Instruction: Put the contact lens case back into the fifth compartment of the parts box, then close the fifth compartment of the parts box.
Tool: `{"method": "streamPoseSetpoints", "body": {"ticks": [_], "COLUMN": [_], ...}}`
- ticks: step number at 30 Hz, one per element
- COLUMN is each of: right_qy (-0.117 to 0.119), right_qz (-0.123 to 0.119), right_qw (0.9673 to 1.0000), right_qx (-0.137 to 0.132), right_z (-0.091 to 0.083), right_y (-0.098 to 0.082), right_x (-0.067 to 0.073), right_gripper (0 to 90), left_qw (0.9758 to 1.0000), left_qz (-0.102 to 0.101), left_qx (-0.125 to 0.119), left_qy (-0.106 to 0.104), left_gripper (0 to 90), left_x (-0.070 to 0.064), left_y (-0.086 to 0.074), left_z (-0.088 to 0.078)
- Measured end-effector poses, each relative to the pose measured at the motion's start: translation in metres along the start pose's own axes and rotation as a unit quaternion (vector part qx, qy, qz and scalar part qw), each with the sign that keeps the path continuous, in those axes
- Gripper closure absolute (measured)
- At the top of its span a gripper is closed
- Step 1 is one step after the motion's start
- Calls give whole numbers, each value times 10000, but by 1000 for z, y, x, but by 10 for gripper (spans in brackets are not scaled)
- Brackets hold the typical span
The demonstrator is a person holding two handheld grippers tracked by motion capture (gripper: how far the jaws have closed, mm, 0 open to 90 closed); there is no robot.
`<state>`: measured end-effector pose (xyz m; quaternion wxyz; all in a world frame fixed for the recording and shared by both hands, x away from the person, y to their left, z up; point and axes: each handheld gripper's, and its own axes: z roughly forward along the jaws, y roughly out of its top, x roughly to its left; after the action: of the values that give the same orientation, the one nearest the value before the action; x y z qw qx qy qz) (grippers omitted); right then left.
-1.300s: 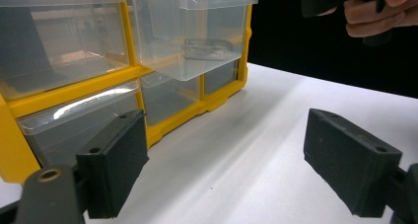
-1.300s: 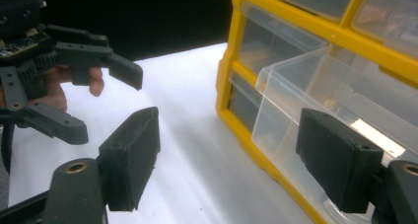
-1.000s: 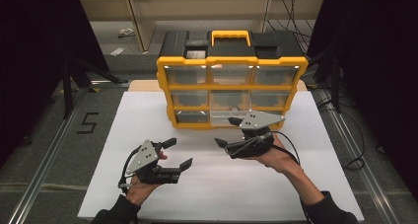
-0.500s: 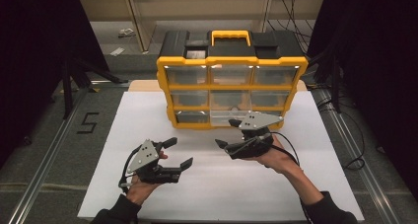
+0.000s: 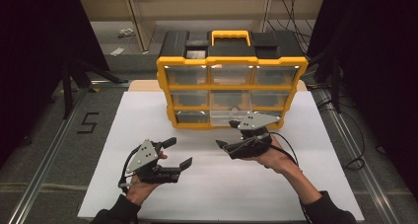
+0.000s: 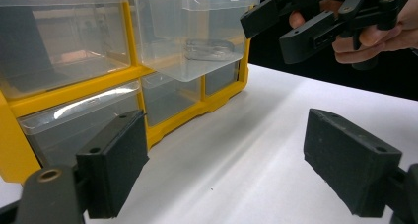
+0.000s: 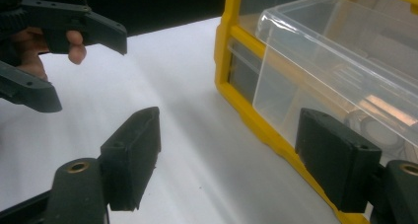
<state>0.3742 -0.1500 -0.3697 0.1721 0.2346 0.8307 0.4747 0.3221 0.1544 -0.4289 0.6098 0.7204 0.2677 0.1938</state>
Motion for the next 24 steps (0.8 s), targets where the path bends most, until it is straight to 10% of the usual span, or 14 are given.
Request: {"method": "streamPoseSetpoints", "body": {"ticks": [12, 24], "right_qy": [-84, -389], "right_qz": [12, -14], "right_qw": [9999, 9992], "right_qx": [132, 57], "right_z": [8, 10], "right_y": [-7, -10], "right_x": [-1, -6], "right_gripper": [317, 575], "left_qw": [10000, 10000], "left_qz": [8, 40], "left_qx": [1, 9], "left_qy": [-14, -34], "left_gripper": [166, 166], "left_x": [0, -1], "left_y": [0, 0], "left_z": [0, 0]}}
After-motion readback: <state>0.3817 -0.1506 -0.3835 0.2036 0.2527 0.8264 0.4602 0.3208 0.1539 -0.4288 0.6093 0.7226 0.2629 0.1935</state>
